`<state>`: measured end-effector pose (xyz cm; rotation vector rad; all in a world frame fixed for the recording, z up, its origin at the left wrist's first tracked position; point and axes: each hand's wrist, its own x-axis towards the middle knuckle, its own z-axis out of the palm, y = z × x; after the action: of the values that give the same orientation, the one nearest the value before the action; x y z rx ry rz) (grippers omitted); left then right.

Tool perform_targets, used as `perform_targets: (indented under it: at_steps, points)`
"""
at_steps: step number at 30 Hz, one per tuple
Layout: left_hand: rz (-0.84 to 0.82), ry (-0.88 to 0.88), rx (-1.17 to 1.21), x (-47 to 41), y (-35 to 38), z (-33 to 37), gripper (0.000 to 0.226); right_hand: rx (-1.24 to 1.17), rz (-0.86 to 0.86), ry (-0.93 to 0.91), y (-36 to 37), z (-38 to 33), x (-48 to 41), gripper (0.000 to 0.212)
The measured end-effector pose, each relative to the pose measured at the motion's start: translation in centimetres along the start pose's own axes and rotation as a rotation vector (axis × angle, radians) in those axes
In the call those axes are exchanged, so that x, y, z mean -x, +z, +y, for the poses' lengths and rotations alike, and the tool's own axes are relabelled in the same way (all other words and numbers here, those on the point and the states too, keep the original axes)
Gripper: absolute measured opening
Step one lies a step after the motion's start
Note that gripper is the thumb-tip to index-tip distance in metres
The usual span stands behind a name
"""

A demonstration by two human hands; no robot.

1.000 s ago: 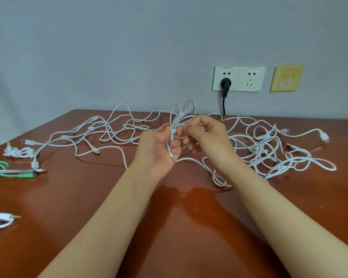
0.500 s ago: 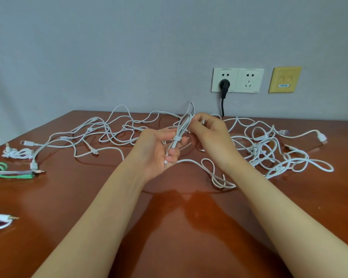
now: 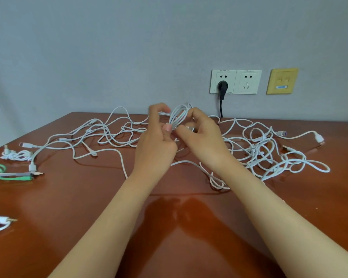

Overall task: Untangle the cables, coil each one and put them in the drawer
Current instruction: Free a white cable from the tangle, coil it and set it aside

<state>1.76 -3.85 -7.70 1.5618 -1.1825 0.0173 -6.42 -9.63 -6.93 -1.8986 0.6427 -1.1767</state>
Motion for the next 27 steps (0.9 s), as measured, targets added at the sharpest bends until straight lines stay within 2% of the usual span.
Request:
perform_targets:
  at_steps: [1, 3, 7, 9, 12, 14, 16, 22, 27]
  points:
    - [-0.025, 0.027, -0.04, 0.0, -0.1, -0.1, 0.03, 0.037, 0.001, -0.01, -0.1, 0.1, 0.0, 0.012]
    - [-0.045, 0.056, -0.089, 0.0, -0.2, -0.3, 0.029, 0.083, 0.001, -0.02, -0.3, 0.0, 0.0, 0.016]
    - [-0.047, 0.037, -0.093, -0.2, 0.1, -0.7, 0.018, 0.014, 0.013, 0.023, -0.5, 0.2, -0.1, 0.02]
    - [-0.084, -0.014, 0.069, -0.4, 0.5, -0.8, 0.027, -0.118, -0.024, 0.076, -0.7, 0.0, -0.1, 0.022]
    - [-0.151, -0.219, 0.437, -0.3, 0.7, -0.5, 0.033, -0.322, -0.105, 0.137, -1.0, -0.3, -0.1, 0.016]
    - [-0.186, -0.294, 0.533, -0.2, 0.7, -0.4, 0.033, -0.435, -0.118, 0.153, -1.1, -0.4, -0.2, 0.006]
    - [-0.234, -0.31, 0.579, -0.1, 0.8, -0.4, 0.034, -0.464, -0.076, 0.155, -1.2, -0.4, -0.4, 0.01]
    - [-0.28, -0.443, 0.71, -0.1, 1.0, -0.3, 0.033, -0.073, 0.115, 0.08, -1.0, -0.6, -0.4, 0.019]
    - [-0.234, -0.509, 0.766, -0.7, 0.6, -0.6, 0.035, 0.198, 0.105, -0.055, -0.8, -1.6, 0.2, 0.016]
